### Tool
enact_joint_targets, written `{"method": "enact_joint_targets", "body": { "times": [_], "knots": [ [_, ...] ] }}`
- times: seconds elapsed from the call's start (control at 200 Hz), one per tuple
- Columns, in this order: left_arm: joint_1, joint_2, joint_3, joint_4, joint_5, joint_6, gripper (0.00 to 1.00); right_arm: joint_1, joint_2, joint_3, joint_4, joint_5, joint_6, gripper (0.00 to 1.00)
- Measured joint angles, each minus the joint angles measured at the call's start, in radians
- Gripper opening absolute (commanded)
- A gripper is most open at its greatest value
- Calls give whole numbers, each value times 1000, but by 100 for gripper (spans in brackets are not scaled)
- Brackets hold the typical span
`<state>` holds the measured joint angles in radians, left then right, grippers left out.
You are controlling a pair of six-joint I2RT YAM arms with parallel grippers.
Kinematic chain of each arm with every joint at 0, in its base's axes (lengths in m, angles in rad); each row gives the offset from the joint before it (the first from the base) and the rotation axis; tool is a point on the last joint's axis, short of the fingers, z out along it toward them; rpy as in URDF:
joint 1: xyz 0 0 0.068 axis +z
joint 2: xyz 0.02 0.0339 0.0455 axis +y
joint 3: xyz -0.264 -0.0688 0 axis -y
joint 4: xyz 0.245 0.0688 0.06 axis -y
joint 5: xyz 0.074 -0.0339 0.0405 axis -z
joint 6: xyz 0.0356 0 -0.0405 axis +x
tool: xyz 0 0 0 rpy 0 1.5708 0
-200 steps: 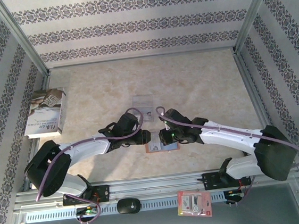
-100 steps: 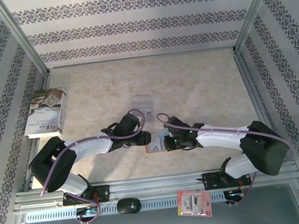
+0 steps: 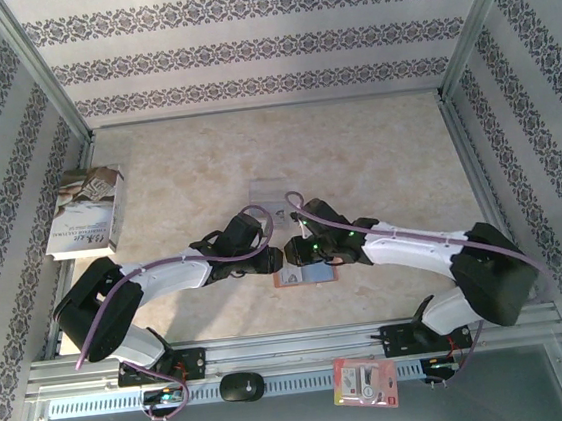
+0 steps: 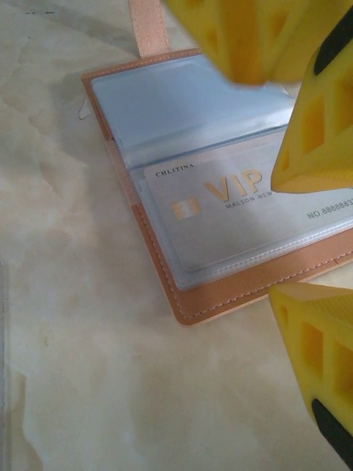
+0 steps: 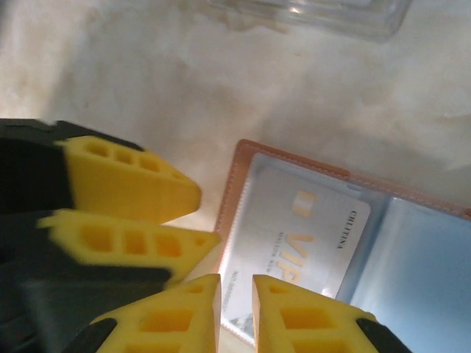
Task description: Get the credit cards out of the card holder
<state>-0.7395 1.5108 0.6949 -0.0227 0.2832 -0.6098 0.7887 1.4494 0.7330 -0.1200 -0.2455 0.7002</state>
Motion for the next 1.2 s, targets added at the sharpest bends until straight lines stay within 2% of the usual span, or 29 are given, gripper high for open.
{"method": "enact_joint_targets", "body": {
  "times": [0.28, 0.939, 1.059, 1.204],
  "knots": [
    [-9, 44, 2, 0, 1, 4, 32, -41, 39, -77, 50, -24, 81, 21],
    [-13, 87, 13, 10, 3, 6, 22, -54, 70, -94, 69, -30, 116, 21],
    [-13, 87, 13, 12, 4, 4, 21, -55, 80, -94, 84, -38, 116, 20],
    [-13, 89, 13, 13, 4, 3, 21, -66, 85, -103, 116, -58, 121, 14]
  ]
}}
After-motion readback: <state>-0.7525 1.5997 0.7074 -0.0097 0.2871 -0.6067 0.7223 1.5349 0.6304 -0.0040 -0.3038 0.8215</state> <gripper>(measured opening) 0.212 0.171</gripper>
